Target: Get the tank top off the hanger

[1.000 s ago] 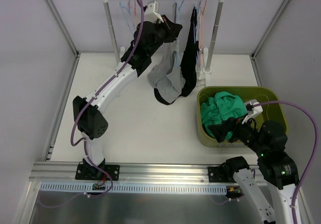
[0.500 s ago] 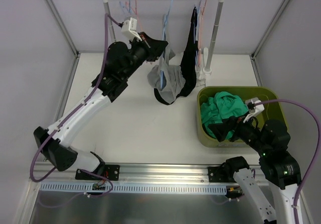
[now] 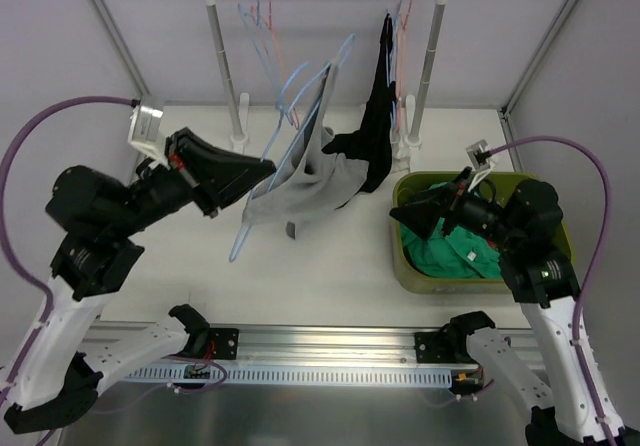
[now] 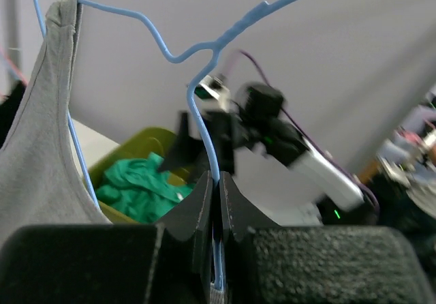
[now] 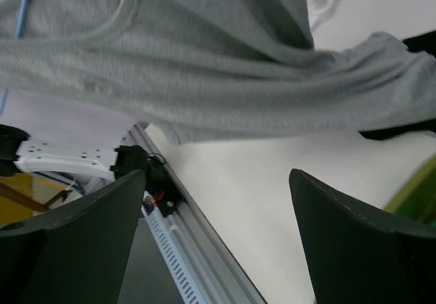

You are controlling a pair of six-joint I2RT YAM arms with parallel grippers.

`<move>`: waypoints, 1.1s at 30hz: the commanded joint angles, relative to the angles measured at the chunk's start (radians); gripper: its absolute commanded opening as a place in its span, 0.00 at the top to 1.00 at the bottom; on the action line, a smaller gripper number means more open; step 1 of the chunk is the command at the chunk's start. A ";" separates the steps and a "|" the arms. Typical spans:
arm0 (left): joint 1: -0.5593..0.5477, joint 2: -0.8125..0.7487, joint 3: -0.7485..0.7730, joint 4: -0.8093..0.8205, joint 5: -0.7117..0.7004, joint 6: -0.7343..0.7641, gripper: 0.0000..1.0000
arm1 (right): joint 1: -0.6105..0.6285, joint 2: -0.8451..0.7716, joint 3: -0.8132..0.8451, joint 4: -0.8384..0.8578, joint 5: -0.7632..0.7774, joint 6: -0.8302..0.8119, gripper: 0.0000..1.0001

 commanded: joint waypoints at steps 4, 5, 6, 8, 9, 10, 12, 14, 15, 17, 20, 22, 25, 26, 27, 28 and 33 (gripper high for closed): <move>-0.006 -0.098 0.043 -0.173 0.320 0.051 1.00 | 0.225 0.190 0.145 0.277 -0.038 0.046 0.08; -0.006 -0.109 0.012 -0.178 0.320 0.042 1.00 | 0.269 0.215 0.188 0.233 0.012 -0.023 0.09; -0.006 -0.126 -0.006 -0.182 0.321 0.025 1.00 | 0.352 0.238 0.205 0.213 0.071 -0.057 0.10; -0.006 -0.141 -0.071 -0.187 0.317 0.010 1.00 | 0.439 0.290 0.217 0.197 0.228 -0.105 0.15; -0.006 -0.158 -0.091 -0.187 0.306 -0.008 1.00 | 0.463 0.298 0.211 0.197 0.280 -0.132 0.16; -0.006 -0.169 -0.112 -0.187 0.277 -0.015 1.00 | 0.480 0.304 0.203 0.205 0.360 -0.142 0.19; -0.006 -0.201 -0.168 -0.187 0.242 -0.033 1.00 | 0.521 0.306 0.162 0.246 0.412 -0.154 0.26; -0.006 -0.221 -0.206 -0.189 0.208 -0.042 1.00 | 0.536 0.314 0.144 0.272 0.434 -0.159 0.31; -0.007 -0.232 -0.211 -0.187 0.208 -0.051 1.00 | 0.546 0.320 0.141 0.275 0.442 -0.160 0.33; -0.006 -0.235 -0.223 -0.187 0.211 -0.058 1.00 | 0.553 0.336 0.141 0.281 0.472 -0.163 0.46; -0.006 -0.235 -0.226 -0.187 0.200 -0.050 1.00 | 0.561 0.372 0.148 0.282 0.505 -0.165 0.64; -0.006 -0.226 -0.226 -0.189 0.199 -0.045 1.00 | 0.560 0.389 0.151 0.282 0.526 -0.163 0.83; -0.006 -0.220 -0.231 -0.196 0.177 -0.035 1.00 | 0.561 0.384 0.142 0.282 0.564 -0.165 0.98; -0.006 -0.221 -0.234 -0.201 0.167 -0.026 1.00 | 0.561 0.380 0.133 0.277 0.577 -0.195 0.99; -0.006 -0.223 -0.235 -0.207 0.157 -0.021 1.00 | 0.561 0.375 0.131 0.272 0.590 -0.200 1.00; -0.006 -0.223 -0.235 -0.225 0.138 -0.015 1.00 | 0.561 0.364 0.128 0.268 0.629 -0.206 1.00; -0.006 -0.232 -0.254 -0.305 0.065 0.025 1.00 | 0.517 0.360 0.166 0.165 0.791 -0.219 1.00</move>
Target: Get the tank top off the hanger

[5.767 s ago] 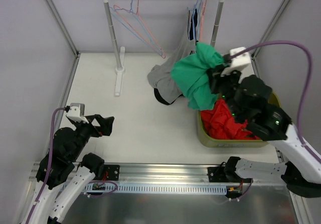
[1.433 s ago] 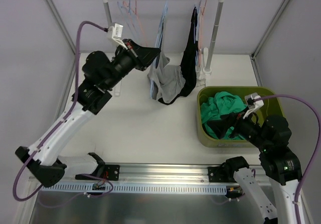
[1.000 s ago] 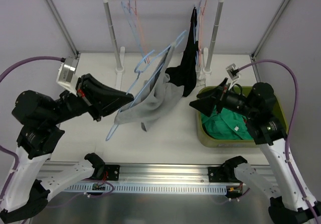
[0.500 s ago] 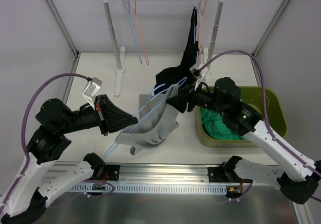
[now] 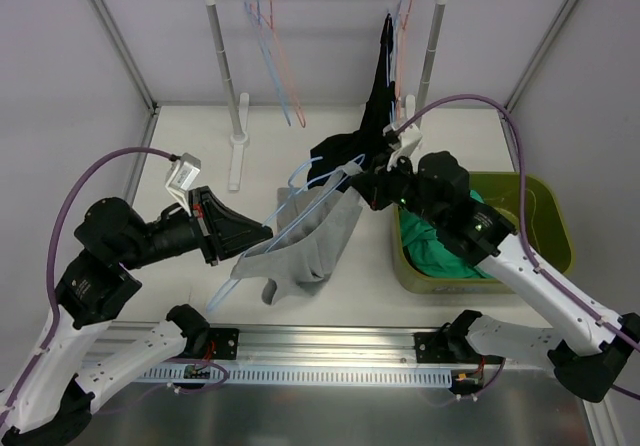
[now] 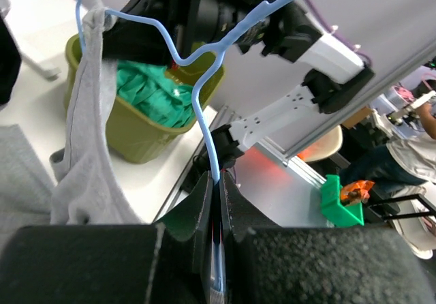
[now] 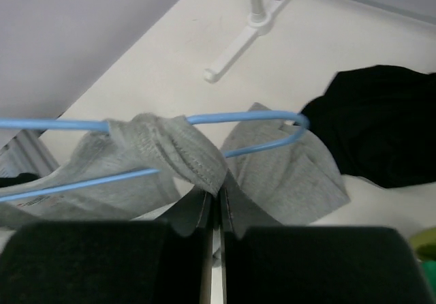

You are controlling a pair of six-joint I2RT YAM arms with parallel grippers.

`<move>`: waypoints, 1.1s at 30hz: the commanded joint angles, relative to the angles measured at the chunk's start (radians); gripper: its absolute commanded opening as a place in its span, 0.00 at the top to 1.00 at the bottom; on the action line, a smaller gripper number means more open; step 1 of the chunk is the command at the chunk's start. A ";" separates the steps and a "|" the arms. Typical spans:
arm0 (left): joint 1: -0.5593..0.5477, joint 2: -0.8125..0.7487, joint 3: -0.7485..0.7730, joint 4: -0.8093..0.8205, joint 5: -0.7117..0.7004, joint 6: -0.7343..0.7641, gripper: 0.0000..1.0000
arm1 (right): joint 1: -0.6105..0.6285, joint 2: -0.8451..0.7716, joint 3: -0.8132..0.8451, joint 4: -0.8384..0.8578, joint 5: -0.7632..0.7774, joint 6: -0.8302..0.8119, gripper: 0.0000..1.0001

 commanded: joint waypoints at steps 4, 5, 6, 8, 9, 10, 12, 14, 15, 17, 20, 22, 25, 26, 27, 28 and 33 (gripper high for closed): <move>-0.005 -0.017 -0.038 -0.078 -0.059 0.065 1.00 | -0.143 0.016 0.083 -0.102 0.132 -0.001 1.00; -0.005 -0.013 -0.049 -0.077 -0.018 0.071 1.00 | -0.181 0.025 0.087 -0.105 0.118 0.001 1.00; -0.005 -0.013 -0.051 -0.078 0.001 0.079 1.00 | -0.196 0.053 0.101 -0.107 0.103 0.001 1.00; -0.005 -0.010 -0.051 -0.075 0.035 0.081 1.00 | -0.227 0.083 0.117 -0.118 0.068 -0.005 1.00; -0.005 -0.010 -0.046 -0.077 0.043 0.082 1.00 | -0.235 0.117 0.127 -0.119 0.055 -0.008 1.00; -0.005 -0.008 -0.031 -0.078 0.049 0.082 1.00 | -0.239 0.131 0.130 -0.122 0.032 -0.013 1.00; -0.005 -0.002 -0.008 -0.075 0.066 0.081 1.00 | -0.252 0.165 0.132 -0.133 0.005 -0.013 1.00; -0.005 0.004 0.032 -0.074 0.049 0.069 1.00 | -0.253 0.169 0.120 -0.145 -0.052 -0.014 1.00; -0.007 0.009 0.047 -0.073 0.032 0.070 1.00 | -0.255 0.163 0.108 -0.145 -0.086 -0.013 1.00; -0.005 0.033 0.090 -0.046 0.023 0.067 1.00 | -0.253 0.143 0.077 -0.142 -0.170 -0.005 1.00; -0.005 0.091 0.130 0.055 0.088 0.044 1.00 | -0.255 0.108 0.046 -0.130 -0.271 -0.004 1.00; -0.007 0.122 0.130 0.145 0.134 0.027 1.00 | -0.255 0.082 0.042 -0.124 -0.396 -0.002 1.00; -0.007 0.156 0.037 0.447 0.077 0.016 1.00 | -0.253 0.042 -0.004 -0.026 -0.610 0.071 1.00; -0.010 0.155 -0.017 0.685 0.035 0.038 1.00 | -0.250 -0.005 -0.061 0.015 -0.639 0.102 1.00; -0.011 0.155 -0.070 0.824 -0.008 0.048 1.00 | -0.249 -0.031 -0.089 0.049 -0.658 0.132 1.00; -0.013 0.162 -0.173 0.965 -0.044 0.059 1.00 | -0.250 -0.060 -0.112 0.090 -0.672 0.169 1.00; -0.021 0.427 -0.106 1.415 -0.022 0.183 1.00 | -0.243 -0.214 -0.192 0.094 -0.687 0.222 0.99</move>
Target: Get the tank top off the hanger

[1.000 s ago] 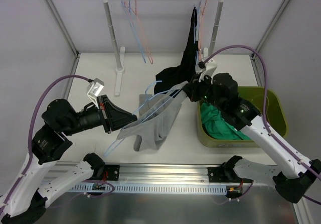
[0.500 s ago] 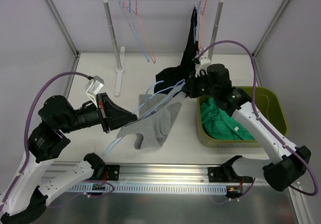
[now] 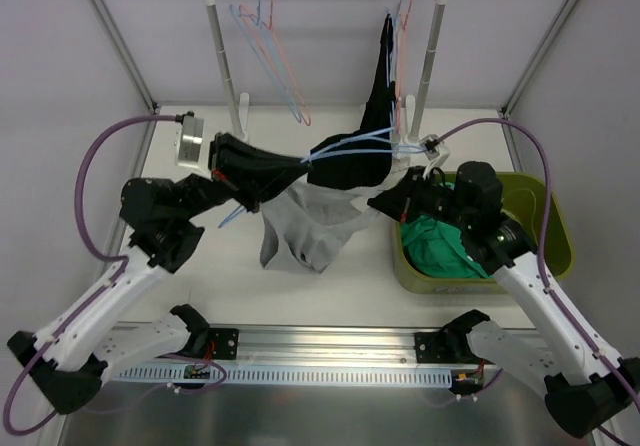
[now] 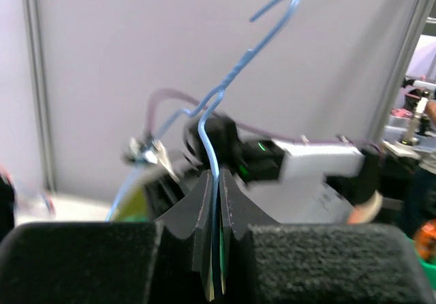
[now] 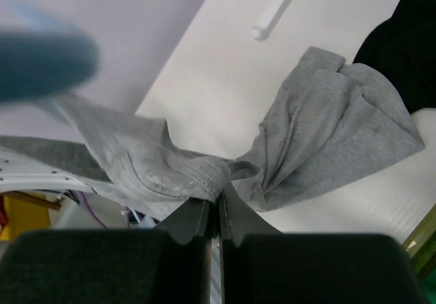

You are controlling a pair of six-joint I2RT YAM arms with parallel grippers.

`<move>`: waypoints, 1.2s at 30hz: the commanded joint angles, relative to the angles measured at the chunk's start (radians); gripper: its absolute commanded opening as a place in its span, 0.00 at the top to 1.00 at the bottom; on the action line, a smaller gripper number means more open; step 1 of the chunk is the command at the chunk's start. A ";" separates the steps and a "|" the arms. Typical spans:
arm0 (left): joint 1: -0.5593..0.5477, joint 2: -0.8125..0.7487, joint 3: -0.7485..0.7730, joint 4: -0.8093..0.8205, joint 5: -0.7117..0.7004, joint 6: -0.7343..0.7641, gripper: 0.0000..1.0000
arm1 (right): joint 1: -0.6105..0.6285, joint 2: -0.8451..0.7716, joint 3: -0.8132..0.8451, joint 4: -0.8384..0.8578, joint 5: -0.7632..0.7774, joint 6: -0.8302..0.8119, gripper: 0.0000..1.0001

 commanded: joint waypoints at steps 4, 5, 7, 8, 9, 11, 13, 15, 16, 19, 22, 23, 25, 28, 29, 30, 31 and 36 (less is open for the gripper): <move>-0.031 0.490 0.245 0.773 0.088 0.085 1.00 | 0.128 -0.121 -0.050 0.109 -0.230 -0.006 0.97; -0.034 0.532 0.261 0.855 0.079 0.034 1.00 | 0.139 -0.124 -0.054 0.107 -0.212 -0.005 0.98; -0.039 0.617 0.281 1.012 0.022 -0.042 1.00 | 0.150 -0.137 -0.059 0.106 -0.161 -0.002 0.99; -0.041 0.632 0.287 1.022 0.007 -0.058 1.00 | 0.150 -0.143 -0.060 0.107 -0.144 0.001 0.99; -0.042 0.641 0.290 1.020 -0.009 -0.070 1.00 | 0.149 -0.152 -0.060 0.103 -0.095 -0.005 1.00; -0.047 0.650 0.272 1.019 -0.006 -0.083 1.00 | 0.143 -0.184 -0.042 0.057 -0.043 -0.044 1.00; -0.047 0.629 0.224 1.021 0.003 -0.071 1.00 | 0.124 -0.210 -0.017 -0.007 0.020 -0.071 0.99; -0.047 0.597 0.143 1.018 -0.007 -0.040 1.00 | 0.103 -0.223 0.016 -0.052 0.077 -0.103 1.00; -0.047 0.554 0.114 1.016 -0.020 -0.002 1.00 | 0.080 -0.227 0.025 -0.086 0.089 -0.115 1.00; -0.047 0.444 -0.001 0.954 -0.035 0.087 1.00 | 0.041 -0.226 0.056 -0.141 0.158 -0.143 1.00; -0.047 0.336 -0.078 0.823 -0.047 0.136 1.00 | 0.032 -0.200 0.072 -0.152 0.187 -0.164 0.99; -0.047 0.310 -0.092 0.785 -0.056 0.161 1.00 | 0.030 -0.189 0.078 -0.155 0.198 -0.170 0.99; -0.047 0.241 -0.133 0.682 -0.066 0.179 1.00 | 0.026 -0.158 0.091 -0.155 0.241 -0.170 0.99; -0.047 0.150 -0.210 0.610 -0.090 0.190 1.00 | 0.011 -0.122 0.121 -0.155 0.324 -0.169 0.99; -0.047 0.127 -0.233 0.605 -0.101 0.190 1.00 | 0.008 -0.115 0.128 -0.154 0.347 -0.157 0.99; -0.047 0.106 -0.273 0.601 -0.134 0.192 1.00 | 0.003 -0.106 0.137 -0.152 0.388 -0.149 0.99; -0.047 0.068 -0.284 0.572 -0.148 0.199 1.00 | 0.000 -0.106 0.147 -0.146 0.407 -0.140 0.99; -0.047 -0.006 -0.268 0.345 -0.179 0.230 1.00 | -0.006 -0.108 0.196 -0.108 0.404 -0.141 0.96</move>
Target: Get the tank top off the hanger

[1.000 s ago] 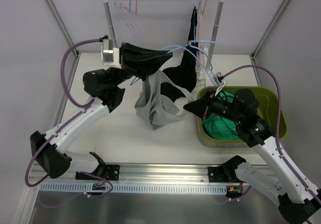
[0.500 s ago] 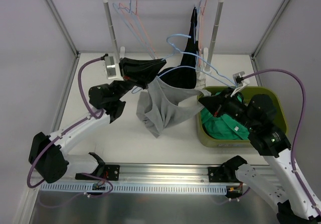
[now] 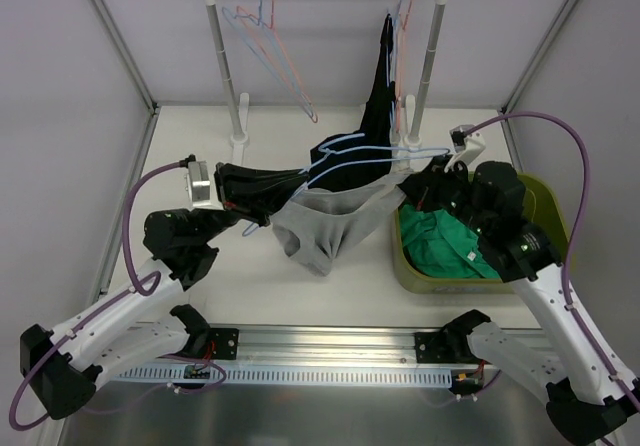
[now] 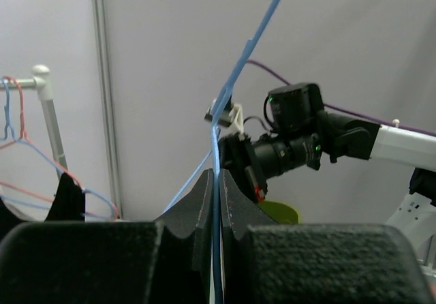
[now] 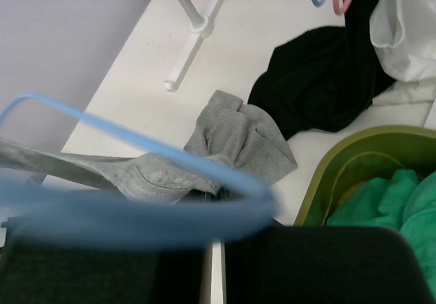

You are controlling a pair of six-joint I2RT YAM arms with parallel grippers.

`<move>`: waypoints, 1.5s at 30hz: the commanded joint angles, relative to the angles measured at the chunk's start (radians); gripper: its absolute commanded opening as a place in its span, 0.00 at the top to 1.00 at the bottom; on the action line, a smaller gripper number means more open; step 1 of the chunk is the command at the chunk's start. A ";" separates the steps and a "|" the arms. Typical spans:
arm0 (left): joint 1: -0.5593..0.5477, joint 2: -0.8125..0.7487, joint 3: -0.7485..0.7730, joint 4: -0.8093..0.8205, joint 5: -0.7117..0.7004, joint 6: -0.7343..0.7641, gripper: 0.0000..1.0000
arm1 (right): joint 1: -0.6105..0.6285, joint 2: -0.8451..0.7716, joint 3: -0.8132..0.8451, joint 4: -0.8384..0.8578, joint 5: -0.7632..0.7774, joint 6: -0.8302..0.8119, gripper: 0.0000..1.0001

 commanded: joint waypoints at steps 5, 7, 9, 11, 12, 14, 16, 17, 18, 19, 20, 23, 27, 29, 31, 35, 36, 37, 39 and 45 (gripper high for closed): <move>-0.012 -0.085 0.029 -0.255 -0.076 0.062 1.00 | -0.019 -0.001 0.136 0.029 0.034 -0.054 0.95; -0.012 -0.110 0.019 -0.278 -0.121 0.047 1.00 | -0.030 0.007 0.148 0.004 0.050 -0.050 0.94; -0.012 -0.148 -0.012 -0.272 -0.174 0.015 1.00 | -0.042 0.027 0.150 -0.013 0.032 -0.041 0.95; -0.012 -0.163 -0.040 -0.223 -0.256 -0.007 1.00 | -0.042 0.036 0.127 0.001 -0.032 -0.031 0.97; -0.012 -0.168 -0.046 -0.203 -0.295 -0.040 1.00 | -0.042 0.035 0.110 0.024 -0.072 -0.031 0.99; -0.012 -0.158 -0.041 -0.137 -0.384 -0.065 1.00 | -0.044 0.027 0.070 0.105 -0.185 -0.013 1.00; -0.012 -0.110 -0.023 -0.082 -0.412 -0.084 1.00 | -0.042 0.030 0.027 0.129 -0.230 0.030 1.00; -0.012 -0.089 0.009 -0.054 -0.428 -0.090 1.00 | -0.042 0.031 0.017 0.145 -0.250 0.044 1.00; -0.014 -0.038 0.029 0.001 -0.429 -0.104 1.00 | -0.036 0.031 -0.020 0.158 -0.252 0.057 1.00; -0.015 -0.012 0.049 0.030 -0.430 -0.110 1.00 | -0.031 0.030 -0.042 0.171 -0.250 0.088 0.99; -0.017 0.017 0.090 0.061 -0.460 -0.113 1.00 | -0.016 0.027 -0.065 0.217 -0.253 0.107 0.99; -0.033 0.141 0.176 0.200 -0.462 -0.119 1.00 | 0.037 0.033 -0.140 0.292 -0.268 0.137 0.94; -0.060 0.345 0.285 0.395 -0.450 -0.094 1.00 | 0.085 0.065 -0.164 0.308 -0.285 0.121 0.50; -0.063 0.407 0.350 0.499 -0.438 -0.079 1.00 | 0.084 0.044 -0.187 0.294 -0.240 0.119 0.21; -0.064 0.476 0.417 0.533 -0.406 -0.050 1.00 | 0.084 0.000 -0.200 0.271 -0.200 0.095 0.12; -0.064 0.583 0.523 0.636 -0.286 -0.001 1.00 | 0.078 -0.048 -0.201 0.216 -0.176 0.070 0.09; -0.066 0.611 0.541 0.638 -0.239 0.010 1.00 | 0.078 -0.057 -0.201 0.210 -0.176 0.070 0.08; -0.067 0.619 0.557 0.638 -0.206 0.008 1.00 | 0.078 -0.065 -0.201 0.205 -0.179 0.070 0.07; -0.090 0.623 0.580 0.638 -0.133 0.027 1.00 | 0.078 -0.096 -0.207 0.193 -0.190 0.070 0.06; -0.204 0.619 0.612 0.638 -0.071 0.465 1.00 | 0.079 -0.195 -0.217 0.123 -0.187 0.052 0.05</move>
